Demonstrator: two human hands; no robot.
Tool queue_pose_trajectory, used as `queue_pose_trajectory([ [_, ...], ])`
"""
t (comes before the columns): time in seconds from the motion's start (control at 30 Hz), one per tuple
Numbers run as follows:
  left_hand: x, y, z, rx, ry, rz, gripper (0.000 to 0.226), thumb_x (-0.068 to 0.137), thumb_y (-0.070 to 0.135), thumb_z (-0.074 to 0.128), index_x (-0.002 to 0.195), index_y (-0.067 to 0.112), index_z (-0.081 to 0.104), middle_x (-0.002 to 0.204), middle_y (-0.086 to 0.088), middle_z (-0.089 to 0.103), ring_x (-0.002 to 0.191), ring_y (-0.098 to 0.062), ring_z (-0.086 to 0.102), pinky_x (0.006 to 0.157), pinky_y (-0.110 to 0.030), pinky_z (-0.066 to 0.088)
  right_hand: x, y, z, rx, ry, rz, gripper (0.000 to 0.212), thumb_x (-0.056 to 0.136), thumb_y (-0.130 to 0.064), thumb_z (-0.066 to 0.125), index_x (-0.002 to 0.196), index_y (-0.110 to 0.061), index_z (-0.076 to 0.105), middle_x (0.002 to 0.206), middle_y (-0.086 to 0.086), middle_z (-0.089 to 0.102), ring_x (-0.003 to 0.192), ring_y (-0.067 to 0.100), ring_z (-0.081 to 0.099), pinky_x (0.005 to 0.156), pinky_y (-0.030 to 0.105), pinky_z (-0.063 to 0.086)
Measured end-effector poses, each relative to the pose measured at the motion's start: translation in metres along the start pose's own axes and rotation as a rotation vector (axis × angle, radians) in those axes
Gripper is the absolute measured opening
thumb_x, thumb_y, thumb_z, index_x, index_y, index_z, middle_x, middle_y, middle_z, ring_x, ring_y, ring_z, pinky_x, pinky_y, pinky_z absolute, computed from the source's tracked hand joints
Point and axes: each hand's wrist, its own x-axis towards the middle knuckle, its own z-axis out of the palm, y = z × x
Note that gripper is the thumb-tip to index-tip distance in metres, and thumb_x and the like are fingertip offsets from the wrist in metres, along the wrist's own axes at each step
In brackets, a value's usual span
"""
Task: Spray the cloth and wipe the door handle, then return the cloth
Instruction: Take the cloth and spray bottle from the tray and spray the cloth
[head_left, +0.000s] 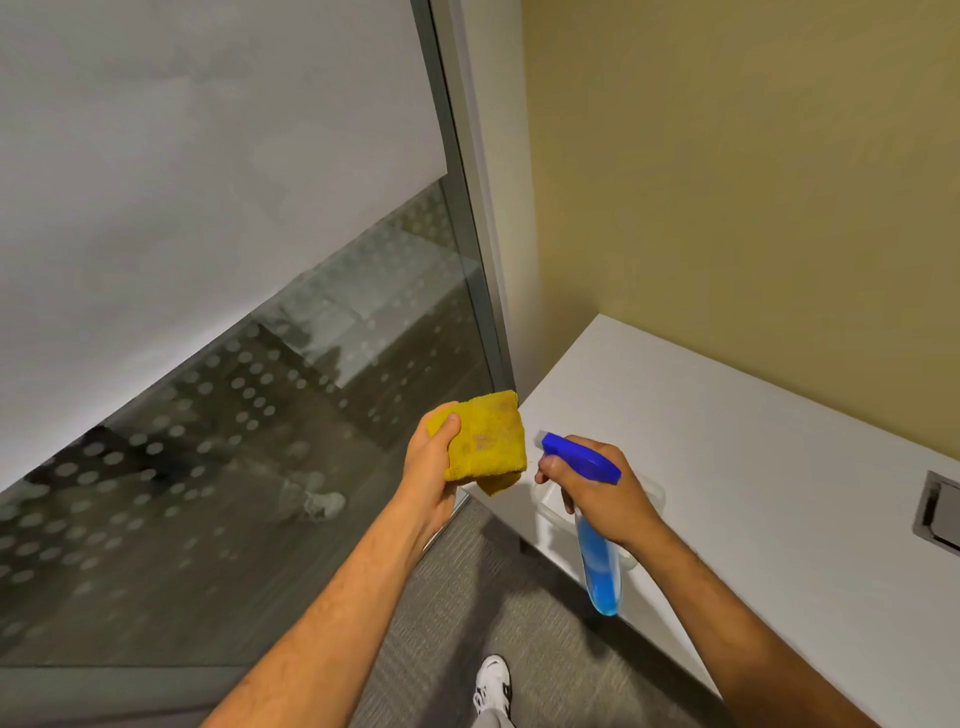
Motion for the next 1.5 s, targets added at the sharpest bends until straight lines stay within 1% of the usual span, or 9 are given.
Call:
queue_pose_trajectory([
  [0.13,-0.003,0.001,0.001,0.091,0.019,0.167,0.019,0.106,0.018,0.056,0.116,0.031,0.066,0.115,-0.008,0.072,0.094,-0.021,0.074,0.065,-0.032,0.064,-0.01,-0.005,0.008,-0.036,-0.021,-0.045,0.02,0.081,-0.047,0.065,0.074,-0.029,0.067,0.057,-0.015,0.062,0.052,-0.001,0.058,0.052,0.015,0.051],
  [0.27,-0.008,0.001,-0.001,0.306,0.008,0.389,0.038,0.104,0.013,0.059,0.107,0.05,0.069,0.118,-0.009,0.069,0.104,-0.029,0.071,0.078,-0.046,0.066,-0.017,-0.004,0.009,-0.039,0.037,-0.045,0.023,0.089,-0.034,0.068,0.066,-0.031,0.066,0.057,-0.007,0.063,0.049,0.003,0.057,0.05,0.02,0.051],
  [0.4,-0.011,0.002,-0.001,0.435,0.02,0.508,0.046,0.101,0.009,0.059,0.104,0.054,0.067,0.119,-0.004,0.067,0.111,-0.035,0.067,0.087,-0.052,0.064,-0.022,-0.005,0.01,-0.024,0.061,-0.028,0.023,0.087,-0.04,0.067,0.067,-0.029,0.066,0.057,-0.002,0.064,0.048,0.006,0.058,0.049,0.022,0.051],
  [0.5,-0.013,0.004,-0.002,0.442,0.035,0.5,0.042,0.101,0.01,0.06,0.105,0.051,0.065,0.113,0.0,0.065,0.107,-0.035,0.068,0.081,-0.053,0.065,-0.024,-0.007,0.012,0.008,0.087,-0.015,0.02,0.086,-0.042,0.068,0.072,-0.027,0.069,0.062,-0.003,0.065,0.052,0.003,0.058,0.051,0.021,0.052],
  [0.63,-0.012,0.005,-0.005,0.444,0.054,0.519,0.042,0.1,0.008,0.062,0.11,0.049,0.061,0.107,0.006,0.065,0.09,-0.008,0.069,0.063,-0.019,0.06,-0.027,-0.01,0.013,0.01,0.148,0.018,0.024,0.087,-0.04,0.069,0.068,-0.025,0.067,0.056,-0.005,0.064,0.049,0.003,0.059,0.048,0.017,0.05],
  [0.73,-0.013,0.002,-0.008,0.446,0.052,0.522,0.041,0.099,0.008,0.064,0.12,0.044,0.06,0.107,0.007,0.066,0.083,0.006,0.069,0.066,-0.017,0.059,-0.027,-0.012,0.014,0.019,0.154,0.02,0.02,0.088,-0.038,0.069,0.077,-0.022,0.07,0.069,0.004,0.069,0.055,0.009,0.06,0.05,0.018,0.05],
  [1.13,-0.014,0.003,-0.011,0.504,0.066,0.567,0.028,0.098,0.006,0.063,0.117,0.027,0.064,0.102,0.01,0.063,0.084,-0.005,0.062,0.06,-0.012,0.054,-0.032,-0.009,0.018,0.001,0.114,0.019,0.021,0.086,-0.042,0.068,0.074,-0.024,0.068,0.066,0.004,0.067,0.054,0.006,0.06,0.05,0.018,0.051],
  [1.43,-0.014,0.006,-0.007,0.506,0.082,0.554,0.028,0.099,0.006,0.063,0.118,0.027,0.063,0.104,0.002,0.063,0.086,-0.011,0.063,0.061,-0.016,0.057,-0.031,0.0,0.011,-0.016,0.08,0.054,0.019,0.085,-0.039,0.07,0.072,-0.026,0.067,0.06,-0.004,0.064,0.051,0.006,0.059,0.049,0.019,0.051],
  [1.5,-0.013,0.003,-0.006,0.504,0.058,0.524,0.028,0.099,0.007,0.063,0.117,0.029,0.064,0.104,0.004,0.064,0.09,-0.013,0.065,0.067,-0.027,0.062,-0.026,-0.004,0.007,0.018,0.135,0.039,0.021,0.086,-0.038,0.069,0.072,-0.023,0.068,0.062,0.001,0.066,0.052,0.008,0.059,0.049,0.021,0.052],
])
